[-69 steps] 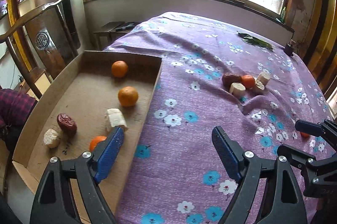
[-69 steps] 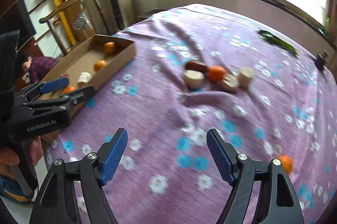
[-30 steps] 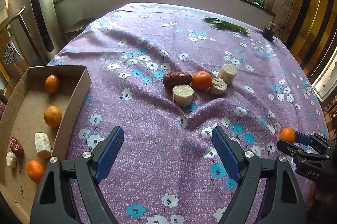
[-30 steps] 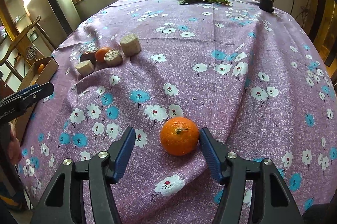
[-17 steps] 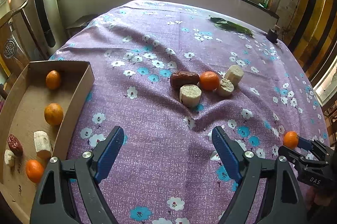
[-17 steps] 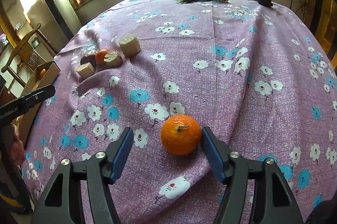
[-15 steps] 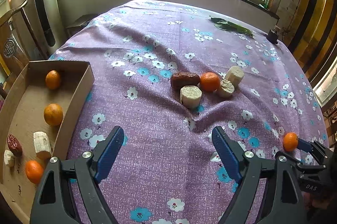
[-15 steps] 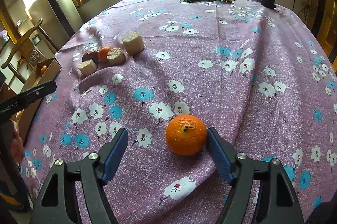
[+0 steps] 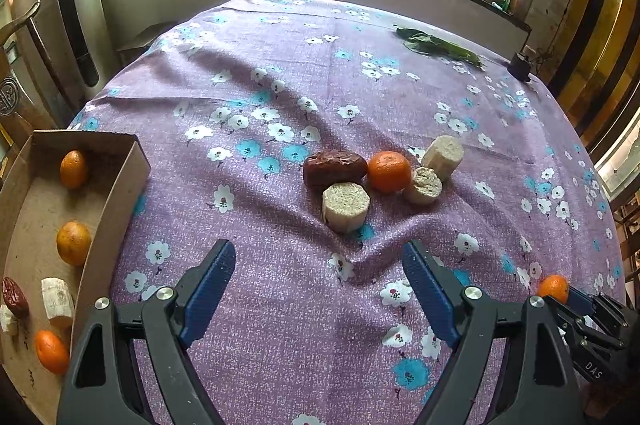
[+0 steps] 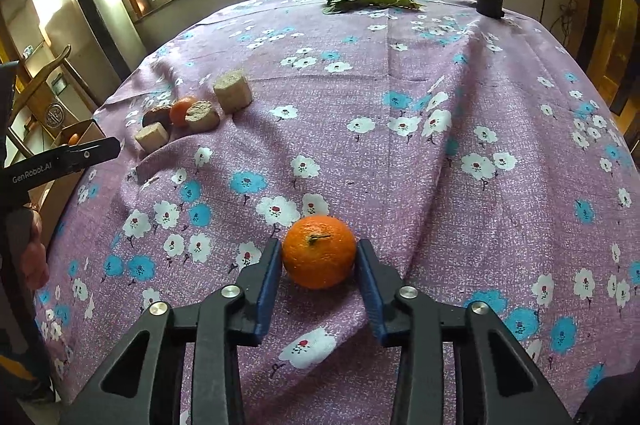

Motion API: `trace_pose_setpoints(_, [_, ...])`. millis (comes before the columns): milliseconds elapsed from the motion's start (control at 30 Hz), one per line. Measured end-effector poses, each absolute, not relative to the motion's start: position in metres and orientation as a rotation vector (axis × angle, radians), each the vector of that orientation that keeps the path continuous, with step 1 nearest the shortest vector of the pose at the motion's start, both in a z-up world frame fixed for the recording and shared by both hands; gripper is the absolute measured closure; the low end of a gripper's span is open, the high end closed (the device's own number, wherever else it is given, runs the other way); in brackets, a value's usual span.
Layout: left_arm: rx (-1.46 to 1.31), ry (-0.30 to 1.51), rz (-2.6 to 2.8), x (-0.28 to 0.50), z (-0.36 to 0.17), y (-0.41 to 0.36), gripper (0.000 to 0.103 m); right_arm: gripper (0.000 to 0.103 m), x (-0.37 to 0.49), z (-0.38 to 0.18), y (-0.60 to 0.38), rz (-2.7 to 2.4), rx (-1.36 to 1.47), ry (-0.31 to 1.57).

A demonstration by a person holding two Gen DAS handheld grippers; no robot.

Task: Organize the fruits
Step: 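Close the left tool on the yam slice while the right tool grips the orange, then lift and carry the yam slice and orange over the cardboard box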

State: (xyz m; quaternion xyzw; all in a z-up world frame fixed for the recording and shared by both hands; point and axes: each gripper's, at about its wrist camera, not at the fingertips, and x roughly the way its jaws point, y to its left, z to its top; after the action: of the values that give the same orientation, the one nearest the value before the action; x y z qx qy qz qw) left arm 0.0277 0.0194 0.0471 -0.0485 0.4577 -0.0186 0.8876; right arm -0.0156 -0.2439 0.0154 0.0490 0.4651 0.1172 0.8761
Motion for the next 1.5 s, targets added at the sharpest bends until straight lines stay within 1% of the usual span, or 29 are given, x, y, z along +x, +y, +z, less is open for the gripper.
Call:
trace_pose_setpoints(433, [-0.075, 0.977, -0.004, 0.062, 0.027, 0.016, 0.018, 0.063, -0.015, 0.014, -0.240, 0.270, 0.061, 0.971])
trace_pose_setpoints(467, [-0.074, 0.980, -0.006, 0.065, 0.024, 0.016, 0.021, 0.063, -0.015, 0.014, -0.241, 0.270, 0.069, 0.969])
trace_pose_setpoints(500, [-0.073, 0.985, -0.015, 0.067, 0.022, 0.015, 0.037, 0.063, -0.015, 0.013, -0.242, 0.270, 0.079, 0.968])
trace_pose_setpoints(567, [-0.095, 1.005, -0.067, 0.071, 0.017, 0.013, 0.052, 0.063, -0.015, 0.013, -0.242, 0.269, 0.082, 0.967])
trace_pose_setpoints(600, [-0.080, 0.989, -0.061, 0.070, 0.018, 0.011, 0.064, 0.062, -0.015, 0.014, -0.240, 0.270, 0.072, 0.968])
trace_pose_setpoints(633, [-0.076, 0.988, -0.081, 0.070, 0.017, 0.009, 0.070, 0.062, -0.015, 0.014, -0.238, 0.272, 0.056, 0.970])
trace_pose_setpoints(667, [-0.073, 0.990, -0.090, 0.069, 0.018, 0.008, 0.073, 0.063, -0.016, 0.014, -0.236, 0.276, 0.044, 0.972])
trace_pose_setpoints(1067, [-0.061, 0.943, -0.092, 0.021, 0.039, 0.020, 0.073, 0.063, -0.023, 0.028, -0.218, 0.346, 0.054, 0.957])
trace_pose_setpoints(1500, [-0.021, 0.877, -0.029, -0.035, 0.056, 0.047, 0.073, 0.063, -0.033, 0.048, -0.167, 0.464, 0.011, 0.925])
